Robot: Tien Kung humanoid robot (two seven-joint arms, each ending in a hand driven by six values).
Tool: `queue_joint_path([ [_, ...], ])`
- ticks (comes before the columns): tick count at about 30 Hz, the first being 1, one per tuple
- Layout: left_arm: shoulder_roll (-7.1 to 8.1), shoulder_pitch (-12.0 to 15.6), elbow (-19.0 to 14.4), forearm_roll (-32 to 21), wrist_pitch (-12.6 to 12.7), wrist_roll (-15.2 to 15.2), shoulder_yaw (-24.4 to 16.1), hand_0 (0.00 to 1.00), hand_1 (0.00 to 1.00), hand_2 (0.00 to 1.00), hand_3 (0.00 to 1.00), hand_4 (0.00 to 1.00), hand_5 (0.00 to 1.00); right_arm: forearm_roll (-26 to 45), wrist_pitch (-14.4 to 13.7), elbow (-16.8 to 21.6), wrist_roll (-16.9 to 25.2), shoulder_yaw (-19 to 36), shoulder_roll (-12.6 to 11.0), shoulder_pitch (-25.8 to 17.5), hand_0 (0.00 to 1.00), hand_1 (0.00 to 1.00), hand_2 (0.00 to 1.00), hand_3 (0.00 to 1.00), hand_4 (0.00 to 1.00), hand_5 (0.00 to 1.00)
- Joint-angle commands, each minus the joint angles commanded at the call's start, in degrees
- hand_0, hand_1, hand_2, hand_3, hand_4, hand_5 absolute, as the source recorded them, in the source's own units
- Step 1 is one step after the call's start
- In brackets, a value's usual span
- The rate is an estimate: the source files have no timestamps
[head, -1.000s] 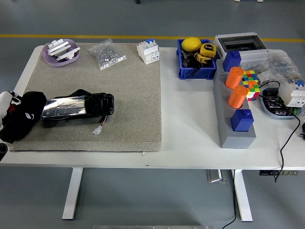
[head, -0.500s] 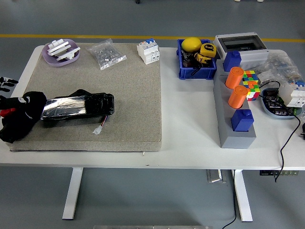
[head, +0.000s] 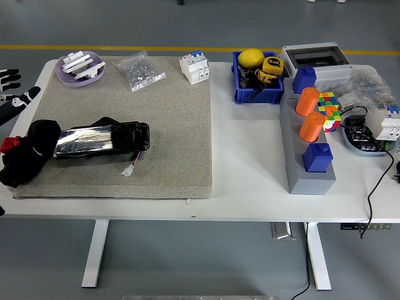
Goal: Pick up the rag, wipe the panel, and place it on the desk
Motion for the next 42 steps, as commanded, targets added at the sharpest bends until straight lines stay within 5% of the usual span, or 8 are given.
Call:
queue_joint_path([
  [6, -5.44, -0.6, -1.2, -8.2, -2.8, -3.0, -0.1, 0.538, 0.7, 0.708, 0.609, 0.854, 0.433, -0.3, 0.0, 0.2, 0.0, 0.2, 0.3, -0.4, 0.895, 0.701, 0.752, 0.774, 0.998, 0.998],
  [10, -7.22, -0.6, -2.1, -12.2, -3.9, -4.2, 0.4, 0.538, 0.7, 0.708, 0.609, 0.854, 0.433, -0.2, 0.0, 0.3, -0.1, 0.0, 0.3, -0.5, 0.895, 0.701, 0.752, 0.774, 0.998, 0.998],
  [20, -5.95, 0.9, -1.9, -20.0, -4.8, -3.9, 1.6, 0.534, 0.694, 0.701, 0.593, 0.852, 0.405, 0.8, 0.0, 0.0, 0.0, -0.5, 0.9, -0.8, 0.895, 0.701, 0.754, 0.774, 0.998, 0.998],
  [42, -3.82, 4.5, -1.0, -20.8, -5.2, -2.9, 2.0, 0.554, 0.692, 0.68, 0.59, 0.847, 0.359, 0.6, -0.1, -0.3, 0.3, 0.4, 2.0, -1.6, 0.896, 0.702, 0.755, 0.775, 0.998, 0.998],
])
